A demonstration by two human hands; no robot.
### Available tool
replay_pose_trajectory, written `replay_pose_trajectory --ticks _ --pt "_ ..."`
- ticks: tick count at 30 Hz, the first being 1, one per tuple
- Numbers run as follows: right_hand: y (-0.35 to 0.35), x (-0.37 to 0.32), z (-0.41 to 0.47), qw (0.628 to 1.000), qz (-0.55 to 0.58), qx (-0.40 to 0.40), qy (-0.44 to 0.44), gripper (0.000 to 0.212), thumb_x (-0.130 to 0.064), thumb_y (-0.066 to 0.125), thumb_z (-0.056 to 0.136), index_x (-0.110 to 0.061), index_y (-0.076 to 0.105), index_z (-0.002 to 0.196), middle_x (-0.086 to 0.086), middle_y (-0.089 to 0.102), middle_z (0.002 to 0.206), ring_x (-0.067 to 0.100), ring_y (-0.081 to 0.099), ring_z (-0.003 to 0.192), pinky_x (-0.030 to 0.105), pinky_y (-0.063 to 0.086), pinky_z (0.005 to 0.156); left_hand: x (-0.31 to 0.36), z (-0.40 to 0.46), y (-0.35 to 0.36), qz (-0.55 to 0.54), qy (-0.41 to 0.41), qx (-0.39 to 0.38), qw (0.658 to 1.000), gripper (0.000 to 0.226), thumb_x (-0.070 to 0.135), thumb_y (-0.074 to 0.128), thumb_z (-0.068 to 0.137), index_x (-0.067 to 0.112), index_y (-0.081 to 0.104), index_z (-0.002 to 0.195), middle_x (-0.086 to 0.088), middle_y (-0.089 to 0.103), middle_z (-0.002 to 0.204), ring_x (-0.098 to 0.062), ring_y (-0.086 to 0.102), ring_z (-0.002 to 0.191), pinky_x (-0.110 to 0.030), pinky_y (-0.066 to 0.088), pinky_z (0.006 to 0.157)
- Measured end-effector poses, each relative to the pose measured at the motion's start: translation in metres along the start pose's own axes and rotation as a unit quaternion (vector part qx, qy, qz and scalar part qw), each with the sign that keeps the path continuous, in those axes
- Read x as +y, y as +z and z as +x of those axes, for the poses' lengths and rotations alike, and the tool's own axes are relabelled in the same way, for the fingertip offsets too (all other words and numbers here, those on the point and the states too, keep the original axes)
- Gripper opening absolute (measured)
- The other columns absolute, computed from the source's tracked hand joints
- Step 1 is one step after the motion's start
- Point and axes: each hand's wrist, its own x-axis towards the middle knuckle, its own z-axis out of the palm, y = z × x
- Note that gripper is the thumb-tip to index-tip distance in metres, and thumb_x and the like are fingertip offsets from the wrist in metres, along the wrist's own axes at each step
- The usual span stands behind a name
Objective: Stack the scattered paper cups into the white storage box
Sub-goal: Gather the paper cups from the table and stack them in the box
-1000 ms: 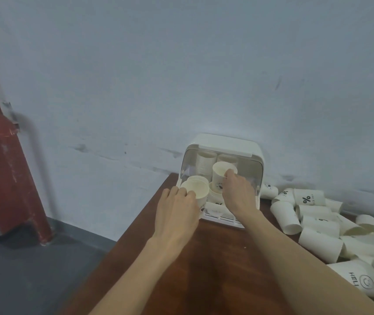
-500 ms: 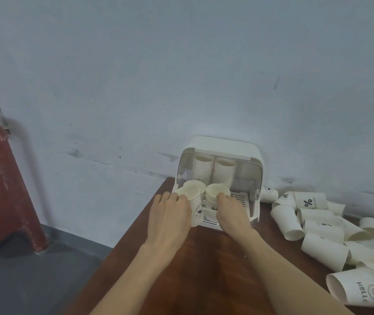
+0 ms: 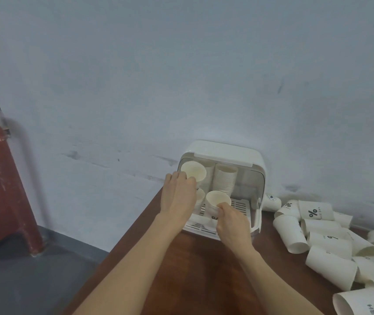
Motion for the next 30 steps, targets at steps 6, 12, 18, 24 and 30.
replay_pose_trajectory --ticks 6,12,18,24,30 --pt "0.001 0.002 0.001 1.000 0.025 0.011 0.004 0.026 -0.021 0.035 0.100 -0.015 0.058 0.111 0.007 0.070 0.099 0.030 0.062 0.089 0.038 0.043 0.074 0.002 -0.004 0.016 0.036 -0.004 -0.051 0.998 0.027 0.013 0.039 0.097 0.016 0.060 0.113 -0.005 0.058 0.108 -0.025 0.049 0.102 -0.034 0.032 0.090" --pt "0.000 0.003 0.000 0.999 0.043 0.008 0.009 0.023 -0.021 0.035 0.101 -0.016 0.056 0.109 0.007 0.069 0.097 0.028 0.061 0.087 0.037 0.043 0.074 0.003 -0.004 0.025 0.031 0.008 -0.098 0.995 0.029 0.013 0.038 0.097 0.016 0.056 0.119 -0.006 0.056 0.116 -0.025 0.047 0.109 -0.034 0.030 0.094" --pt "0.001 0.003 0.001 0.999 0.050 0.009 0.013 0.023 -0.022 0.034 0.101 -0.015 0.055 0.109 0.006 0.069 0.095 0.028 0.061 0.085 0.037 0.041 0.071 0.004 -0.011 0.034 0.031 0.009 -0.147 0.989 0.030 0.010 0.040 0.096 0.015 0.055 0.121 -0.009 0.053 0.130 -0.027 0.036 0.133 -0.037 0.027 0.103" --pt "0.001 0.004 0.001 0.998 0.055 0.011 0.011 0.023 -0.021 0.034 0.101 -0.014 0.055 0.109 0.007 0.069 0.095 0.029 0.061 0.085 0.038 0.042 0.073 0.004 -0.016 0.035 0.049 0.020 -0.160 0.986 0.033 0.008 0.042 0.091 0.015 0.054 0.121 -0.008 0.054 0.124 -0.026 0.046 0.117 -0.036 0.031 0.095" --pt "0.000 0.004 0.000 0.997 0.073 0.003 0.016 0.024 -0.021 0.034 0.100 -0.015 0.055 0.111 0.006 0.069 0.097 0.028 0.061 0.087 0.040 0.046 0.076 0.006 -0.019 0.034 0.057 0.017 -0.189 0.980 0.036 0.007 0.046 0.088 0.013 0.051 0.122 -0.009 0.053 0.125 -0.027 0.046 0.115 -0.037 0.032 0.094"
